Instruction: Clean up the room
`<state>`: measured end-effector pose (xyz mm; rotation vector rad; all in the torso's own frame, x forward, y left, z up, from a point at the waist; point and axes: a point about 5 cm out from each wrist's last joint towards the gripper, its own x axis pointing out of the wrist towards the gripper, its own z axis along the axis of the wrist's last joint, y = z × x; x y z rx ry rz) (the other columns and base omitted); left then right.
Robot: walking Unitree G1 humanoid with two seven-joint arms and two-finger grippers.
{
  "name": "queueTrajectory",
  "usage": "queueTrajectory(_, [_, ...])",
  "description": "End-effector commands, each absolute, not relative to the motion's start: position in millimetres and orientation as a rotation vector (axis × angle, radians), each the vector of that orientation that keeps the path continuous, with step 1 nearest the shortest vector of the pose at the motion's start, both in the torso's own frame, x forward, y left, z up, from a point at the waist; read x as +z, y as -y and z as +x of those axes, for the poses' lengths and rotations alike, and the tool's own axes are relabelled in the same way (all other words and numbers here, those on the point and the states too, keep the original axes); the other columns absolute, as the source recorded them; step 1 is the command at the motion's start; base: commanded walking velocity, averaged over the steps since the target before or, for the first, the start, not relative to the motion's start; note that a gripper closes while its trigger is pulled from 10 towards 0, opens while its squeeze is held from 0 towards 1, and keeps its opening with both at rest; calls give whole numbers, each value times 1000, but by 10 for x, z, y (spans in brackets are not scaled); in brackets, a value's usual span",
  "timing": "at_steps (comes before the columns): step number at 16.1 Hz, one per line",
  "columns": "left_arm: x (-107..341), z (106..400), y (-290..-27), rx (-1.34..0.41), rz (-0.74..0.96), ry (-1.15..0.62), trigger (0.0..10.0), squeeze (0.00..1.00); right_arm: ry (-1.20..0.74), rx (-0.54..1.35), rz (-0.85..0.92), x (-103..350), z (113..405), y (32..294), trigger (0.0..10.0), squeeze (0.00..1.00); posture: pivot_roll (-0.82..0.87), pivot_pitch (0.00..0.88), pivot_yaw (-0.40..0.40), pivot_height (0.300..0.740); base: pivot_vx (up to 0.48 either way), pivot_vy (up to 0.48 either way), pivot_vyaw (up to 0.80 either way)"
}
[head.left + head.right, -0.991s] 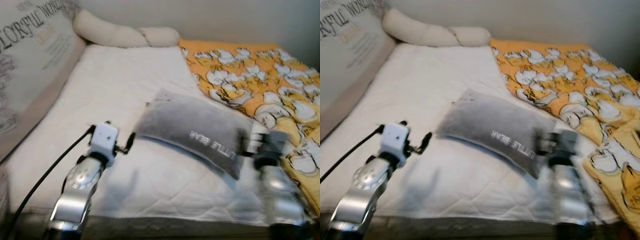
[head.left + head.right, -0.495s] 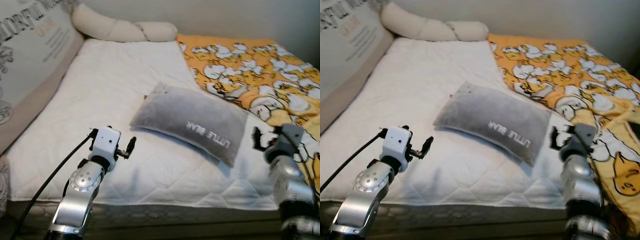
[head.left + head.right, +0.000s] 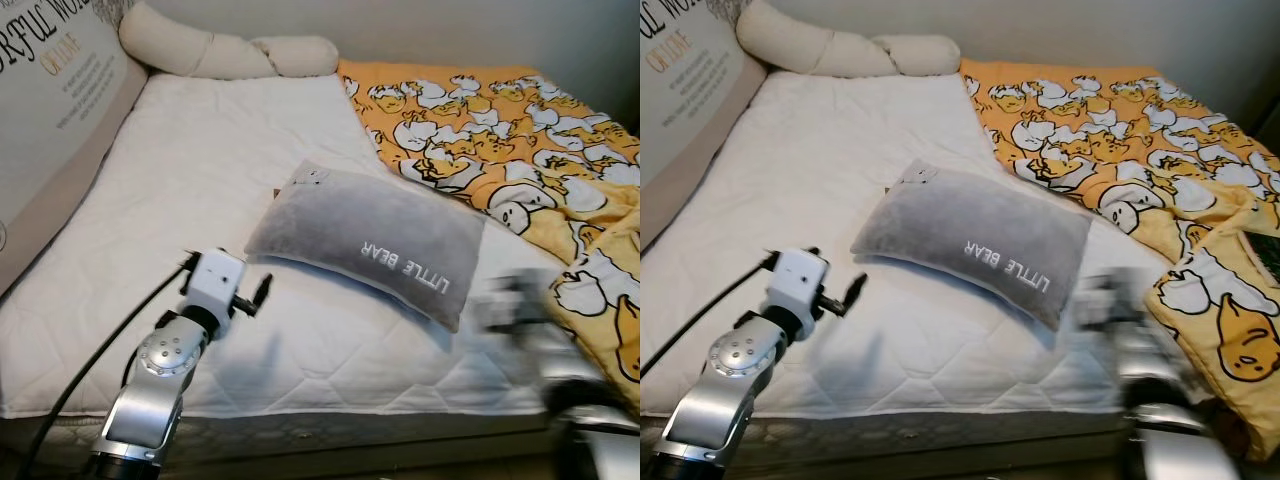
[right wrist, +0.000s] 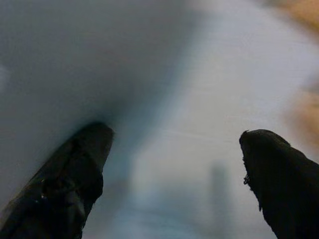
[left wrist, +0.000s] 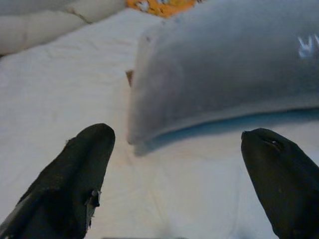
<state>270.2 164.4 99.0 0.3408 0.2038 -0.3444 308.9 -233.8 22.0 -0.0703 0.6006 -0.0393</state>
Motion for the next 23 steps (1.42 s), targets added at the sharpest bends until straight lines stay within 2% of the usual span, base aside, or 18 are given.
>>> queueTrajectory(1, [979, 2687, -1639, -376, 358, -223, 10000, 0, -556, 69, -83, 338, 3207, 2226, 10000, 0, 54, 0, -56, 740, 0, 0, 0])
queueTrajectory(2, [968, 2672, -1660, -386, 365, -234, 10000, 0, -519, 247, -58, 394, 3269, 1978, 10000, 0, 55, 0, -56, 740, 0, 0, 0])
queueTrajectory(3, [970, 2678, -1711, -367, 371, -242, 10000, 0, -475, 510, -35, 499, 3282, 1697, 10000, 0, 54, 0, -55, 740, 0, 0, 0])
queueTrajectory(5, [972, 2683, -1752, -351, 372, -250, 10000, 0, -456, 709, -63, 569, 3241, 1531, 10000, 0, 56, 0, -57, 740, 0, 0, 0])
queueTrajectory(7, [995, 2697, -1786, -328, 369, -244, 10000, 0, -409, 1002, -83, 762, 3060, 1371, 10000, 0, 55, 0, -56, 740, 0, 0, 0])
queueTrajectory(11, [1056, 2746, -1985, -239, 384, -239, 10000, 0, -348, 1248, -128, 1056, 2735, 1280, 10000, 0, 42, 0, -51, 740, 0, 0, 0])
queueTrajectory(15, [1098, 2785, -2178, -205, 419, -251, 10000, 0, -264, 1351, -148, 1446, 2493, 1435, 10000, 0, 26, 0, -27, 740, 0, 0, 0])
queueTrajectory(17, [1120, 2816, -2221, -203, 432, -251, 10000, 0, -193, 1358, -122, 1655, 2467, 1490, 10000, 0, 16, 0, -17, 740, 0, 0, 0])
queueTrajectory(18, [1126, 2851, -2211, -211, 438, -249, 10000, 0, -142, 1265, -93, 1745, 2588, 1537, 10000, 0, 13, 0, -13, 740, 0, 0, 0])
queueTrajectory(20, [1120, 2969, -2106, -240, 437, -239, 10000, 0, -135, 874, -114, 1661, 3022, 1745, 10000, 0, 8, 0, -7, 740, 0, 0, 0])
queueTrajectory(21, [1114, 2996, -2078, -244, 435, -239, 10000, 0, -148, 797, -127, 1613, 3092, 1794, 10000, 0, 6, 0, -5, 740, 0, 0, 0])
queueTrajectory(22, [1065, 3091, -1978, -260, 416, -252, 10000, 0, -183, 601, -109, 1469, 3255, 1920, 10000, 0, 7, 0, -4, 740, 0, 0, 0])
queueTrajectory(23, [1022, 3154, -1923, -265, 413, -269, 10000, 0, -202, 496, -90, 1396, 3330, 1985, 10000, 0, 7, 0, -4, 740, 0, 0, 0])
